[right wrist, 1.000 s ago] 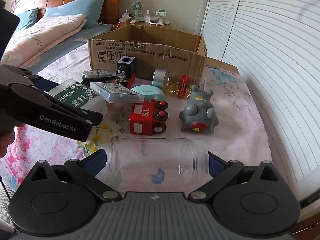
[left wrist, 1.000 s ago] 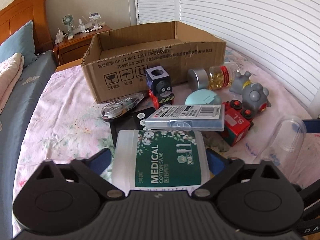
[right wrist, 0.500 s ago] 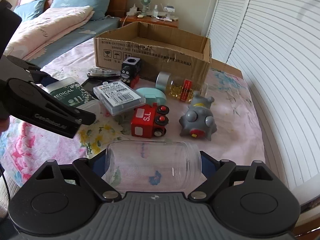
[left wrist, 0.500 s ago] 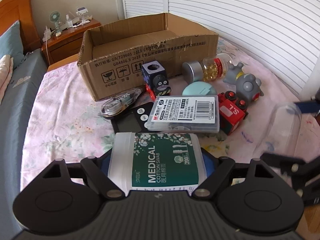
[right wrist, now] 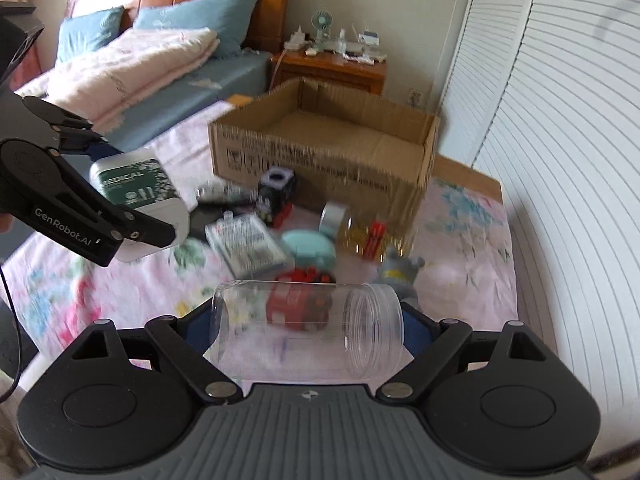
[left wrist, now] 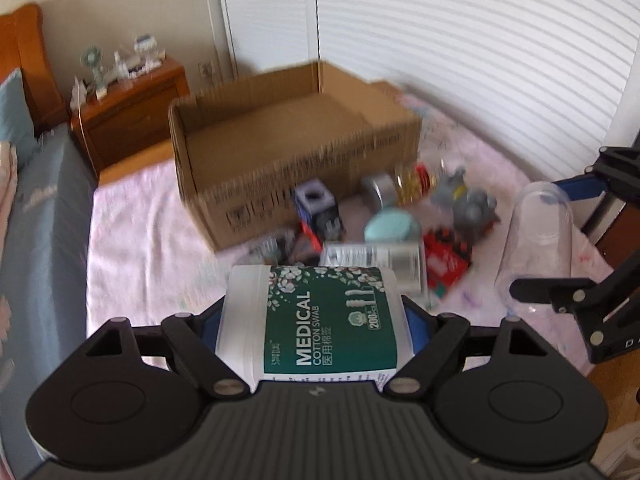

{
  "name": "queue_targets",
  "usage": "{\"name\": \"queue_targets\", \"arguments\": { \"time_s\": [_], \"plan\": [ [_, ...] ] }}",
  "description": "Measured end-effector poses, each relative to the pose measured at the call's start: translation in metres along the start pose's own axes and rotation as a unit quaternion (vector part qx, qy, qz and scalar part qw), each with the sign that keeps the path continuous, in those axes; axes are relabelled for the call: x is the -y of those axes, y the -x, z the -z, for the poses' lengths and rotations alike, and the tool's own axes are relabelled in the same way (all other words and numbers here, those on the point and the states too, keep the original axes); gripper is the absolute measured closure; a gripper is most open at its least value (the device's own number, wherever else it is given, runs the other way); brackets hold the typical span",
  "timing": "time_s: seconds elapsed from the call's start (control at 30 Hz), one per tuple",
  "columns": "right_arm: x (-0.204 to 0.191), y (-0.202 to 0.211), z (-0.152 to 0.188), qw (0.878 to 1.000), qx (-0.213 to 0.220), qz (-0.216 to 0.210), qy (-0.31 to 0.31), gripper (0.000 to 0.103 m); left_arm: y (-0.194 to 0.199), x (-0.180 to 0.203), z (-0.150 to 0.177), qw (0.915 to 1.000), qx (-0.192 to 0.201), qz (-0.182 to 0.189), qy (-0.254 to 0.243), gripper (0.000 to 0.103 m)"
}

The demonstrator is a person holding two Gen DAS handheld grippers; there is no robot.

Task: Organize rigid objects
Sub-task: 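Carry both held items into the cardboard box and open both tools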

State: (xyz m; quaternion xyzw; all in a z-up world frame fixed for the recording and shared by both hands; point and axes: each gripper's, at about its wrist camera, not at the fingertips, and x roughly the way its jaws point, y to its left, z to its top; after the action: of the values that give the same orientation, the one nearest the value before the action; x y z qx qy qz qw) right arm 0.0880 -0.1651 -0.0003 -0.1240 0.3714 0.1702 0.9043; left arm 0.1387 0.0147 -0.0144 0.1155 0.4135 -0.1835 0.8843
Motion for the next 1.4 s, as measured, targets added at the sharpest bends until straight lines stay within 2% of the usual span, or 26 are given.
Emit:
{"name": "queue_targets", "arguments": {
  "time_s": [0.17,0.43,0.63,0.8,0.93,1.17,1.4],
  "plan": [
    [0.007,-0.002,-0.028,1.0,0.023,0.003,0.009,0.01,-0.005,-0.011,-0.038,0.9996,0.026,-0.008,-0.002,0.02],
    [0.02,-0.016,-0.074,0.999,0.052,0.009,0.005,0.01,-0.04,-0.039,-0.102,0.9982,0.05,-0.033,0.002,0.02],
    [0.028,-0.028,-0.091,0.998,0.054,0.016,0.001,0.01,-0.08,-0.064,-0.145,0.9971,0.049,-0.055,0.018,0.02],
    [0.033,-0.036,-0.097,0.999,0.049,0.021,-0.002,0.01,-0.105,-0.084,-0.168,0.9955,0.054,-0.061,0.049,0.02],
    [0.036,-0.042,-0.099,0.999,0.045,0.023,-0.006,0.01,-0.113,-0.095,-0.174,0.9927,0.065,-0.071,0.074,0.008],
    [0.031,-0.047,-0.099,0.999,0.039,0.018,-0.008,0.01,-0.101,-0.097,-0.153,0.9936,0.063,-0.061,0.071,0.007],
    [0.028,-0.052,-0.106,0.999,0.037,0.01,-0.012,0.01,-0.067,-0.091,-0.124,0.9944,0.07,-0.048,0.064,0.004]
  ]
}}
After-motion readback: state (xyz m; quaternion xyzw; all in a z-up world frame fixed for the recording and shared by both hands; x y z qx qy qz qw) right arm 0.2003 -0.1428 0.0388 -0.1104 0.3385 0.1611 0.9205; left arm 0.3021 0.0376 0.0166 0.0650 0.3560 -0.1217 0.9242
